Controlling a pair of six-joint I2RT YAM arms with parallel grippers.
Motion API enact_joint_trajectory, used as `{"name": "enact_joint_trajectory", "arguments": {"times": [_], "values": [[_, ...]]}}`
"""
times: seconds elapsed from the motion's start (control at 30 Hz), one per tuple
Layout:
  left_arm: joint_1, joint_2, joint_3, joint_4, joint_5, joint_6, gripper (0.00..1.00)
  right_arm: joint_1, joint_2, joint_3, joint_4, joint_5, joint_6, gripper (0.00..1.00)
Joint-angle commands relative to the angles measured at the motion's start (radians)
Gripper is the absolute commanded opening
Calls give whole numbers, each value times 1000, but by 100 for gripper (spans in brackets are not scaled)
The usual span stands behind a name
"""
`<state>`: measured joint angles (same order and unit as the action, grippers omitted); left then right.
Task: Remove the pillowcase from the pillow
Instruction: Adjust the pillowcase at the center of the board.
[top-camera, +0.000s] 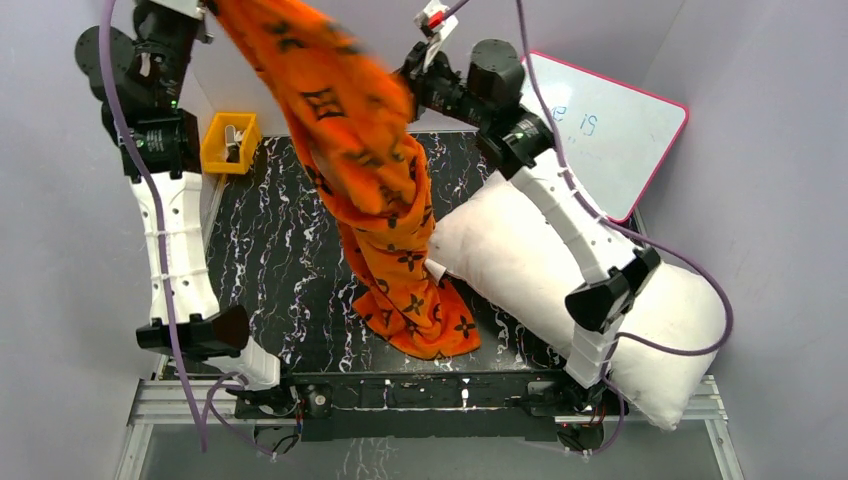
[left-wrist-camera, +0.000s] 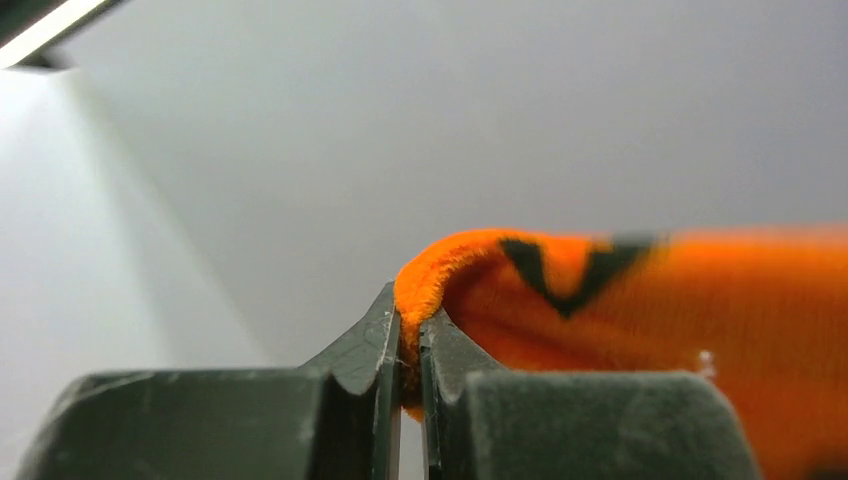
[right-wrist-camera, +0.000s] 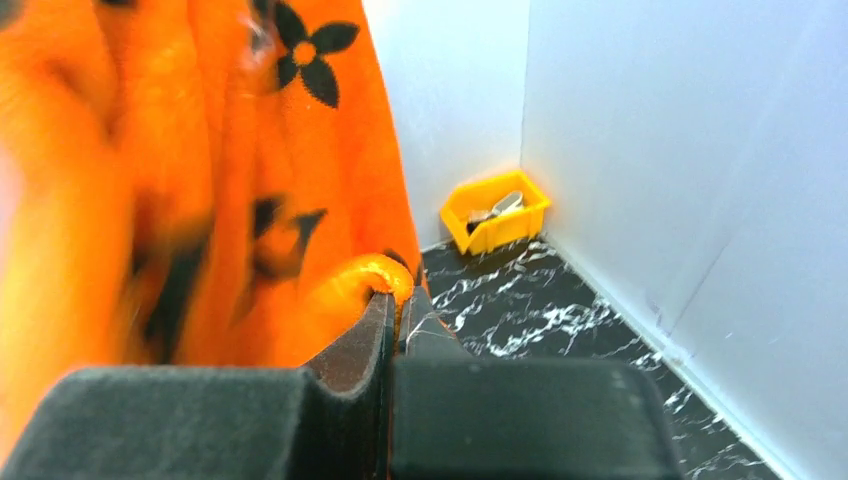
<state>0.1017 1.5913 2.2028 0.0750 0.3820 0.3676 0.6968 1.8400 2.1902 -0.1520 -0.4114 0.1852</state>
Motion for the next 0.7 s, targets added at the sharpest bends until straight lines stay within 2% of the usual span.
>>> {"name": "enact_joint_trajectory", "arguments": {"times": [0.0, 0.13, 0.2, 0.3, 0.47, 0.67], "values": [[106, -70, -30, 46, -416, 47, 0, -32, -235, 91, 133, 22, -58, 0], [105, -183, -59, -13, -541, 83, 0, -32, -366, -8, 181, 186, -76, 0], [105, -245, -92, -26, -583, 107, 0, -32, -418, -27, 191, 219, -74, 0], [105, -342, -141, -2, -605, 117, 0, -32, -453, 0, 178, 166, -25, 0], [92, -433, -127, -6, -611, 99, 0, -32, -500, 8, 173, 102, 28, 0], [-34, -353, 8, -47, -620, 209, 0, -32, -473, 47, 154, 83, 12, 0]]}}
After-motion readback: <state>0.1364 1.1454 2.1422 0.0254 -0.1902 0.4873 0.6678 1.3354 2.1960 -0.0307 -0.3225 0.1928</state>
